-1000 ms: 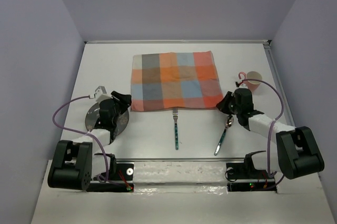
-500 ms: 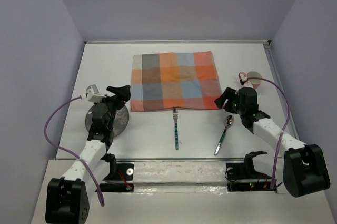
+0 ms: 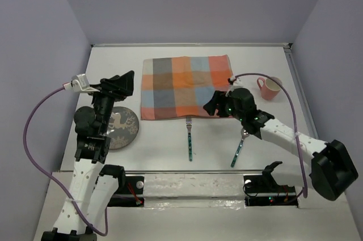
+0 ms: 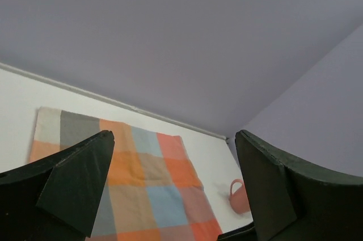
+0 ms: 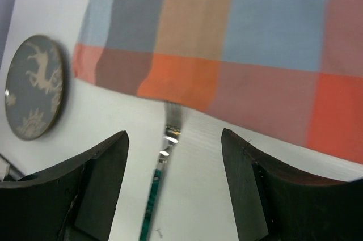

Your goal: Set the dinner table for one person

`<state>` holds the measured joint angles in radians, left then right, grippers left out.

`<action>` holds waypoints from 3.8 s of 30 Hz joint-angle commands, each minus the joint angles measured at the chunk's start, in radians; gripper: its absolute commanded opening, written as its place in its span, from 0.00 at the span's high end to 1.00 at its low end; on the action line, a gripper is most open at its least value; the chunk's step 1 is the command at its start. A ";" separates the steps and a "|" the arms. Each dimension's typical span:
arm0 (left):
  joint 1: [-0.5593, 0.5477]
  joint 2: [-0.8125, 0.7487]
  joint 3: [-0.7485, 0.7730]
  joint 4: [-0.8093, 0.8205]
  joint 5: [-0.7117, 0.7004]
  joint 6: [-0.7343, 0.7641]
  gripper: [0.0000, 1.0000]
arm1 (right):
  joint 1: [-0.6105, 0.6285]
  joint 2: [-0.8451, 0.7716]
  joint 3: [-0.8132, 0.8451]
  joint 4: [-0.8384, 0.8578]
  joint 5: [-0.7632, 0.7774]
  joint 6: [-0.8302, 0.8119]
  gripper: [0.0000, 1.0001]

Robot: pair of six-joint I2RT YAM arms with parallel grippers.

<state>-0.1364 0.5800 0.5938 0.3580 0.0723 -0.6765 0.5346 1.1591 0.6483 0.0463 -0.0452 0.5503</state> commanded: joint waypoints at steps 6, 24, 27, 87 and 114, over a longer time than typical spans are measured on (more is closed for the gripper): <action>-0.026 0.017 0.228 -0.189 0.088 0.314 0.01 | 0.356 0.356 0.250 0.194 0.209 0.077 0.42; -0.155 -0.057 0.173 -0.217 -0.016 0.396 0.01 | 0.450 0.499 0.212 -0.081 0.281 0.106 0.61; -0.155 -0.065 0.172 -0.217 -0.019 0.397 0.01 | 0.475 0.530 0.240 -0.105 0.295 0.102 0.62; -0.177 -0.135 0.179 -0.245 -0.174 0.410 0.01 | 0.559 1.110 0.792 0.437 0.024 0.517 0.51; -0.178 -0.170 0.205 -0.271 -0.350 0.443 0.01 | 0.527 0.836 0.639 0.678 -0.001 0.436 1.00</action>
<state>-0.3199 0.4244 0.7654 0.0658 -0.1944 -0.2623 1.0794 2.2070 1.3045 0.5434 -0.0711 1.0882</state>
